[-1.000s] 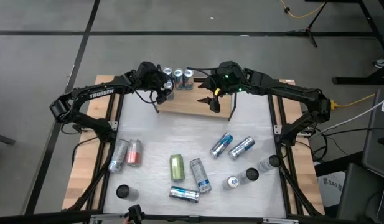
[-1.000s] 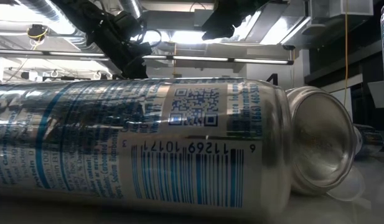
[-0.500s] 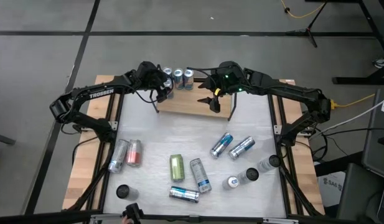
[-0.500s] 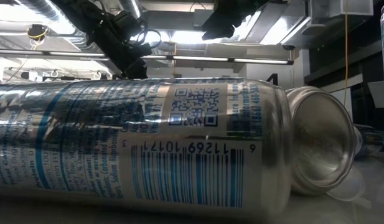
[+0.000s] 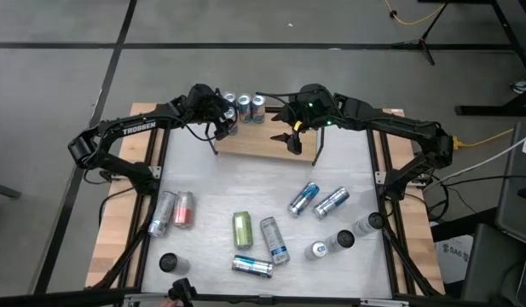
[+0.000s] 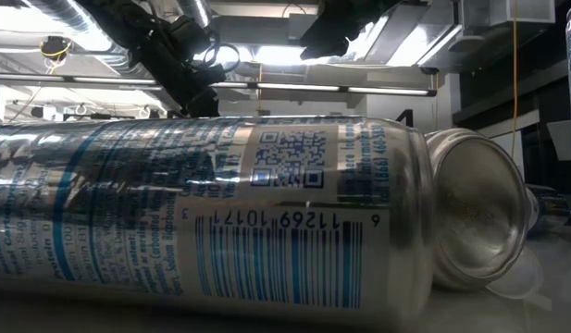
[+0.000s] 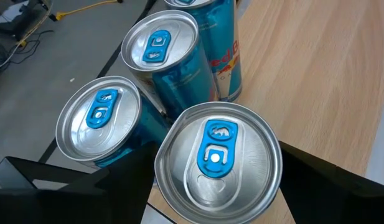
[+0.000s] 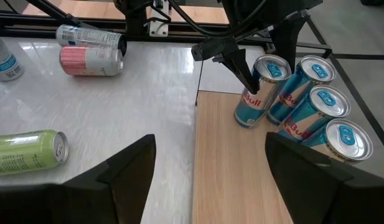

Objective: Place canned beverage on shelf
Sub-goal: Put the blue soda can on the shelf aligned with the other blue soda can

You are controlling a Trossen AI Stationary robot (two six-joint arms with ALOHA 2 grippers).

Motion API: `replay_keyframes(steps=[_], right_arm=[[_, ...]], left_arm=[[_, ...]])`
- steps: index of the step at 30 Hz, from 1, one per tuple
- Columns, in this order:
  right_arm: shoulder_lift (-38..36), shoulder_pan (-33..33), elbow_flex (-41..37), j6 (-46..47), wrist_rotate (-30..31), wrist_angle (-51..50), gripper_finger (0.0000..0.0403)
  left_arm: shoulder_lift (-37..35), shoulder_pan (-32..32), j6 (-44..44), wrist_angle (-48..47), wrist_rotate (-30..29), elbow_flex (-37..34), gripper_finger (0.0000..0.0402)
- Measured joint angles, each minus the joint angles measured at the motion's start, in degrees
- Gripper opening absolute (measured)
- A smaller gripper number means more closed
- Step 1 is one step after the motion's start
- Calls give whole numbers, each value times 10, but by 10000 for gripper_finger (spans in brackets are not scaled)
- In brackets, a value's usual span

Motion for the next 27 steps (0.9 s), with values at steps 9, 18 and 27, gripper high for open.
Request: replay_keyframes(steps=[9,18,27], right_arm=[[0,0,0,0,0,0,292],[0,0,0,0,0,0,292],[0,0,0,0,0,0,292]], left_arm=[[-23,-3,-1,-1,-42,-1,302],[-74,-15,-2,1,-70,-1,302],[-114,-42,-4,2,-70,0,302]])
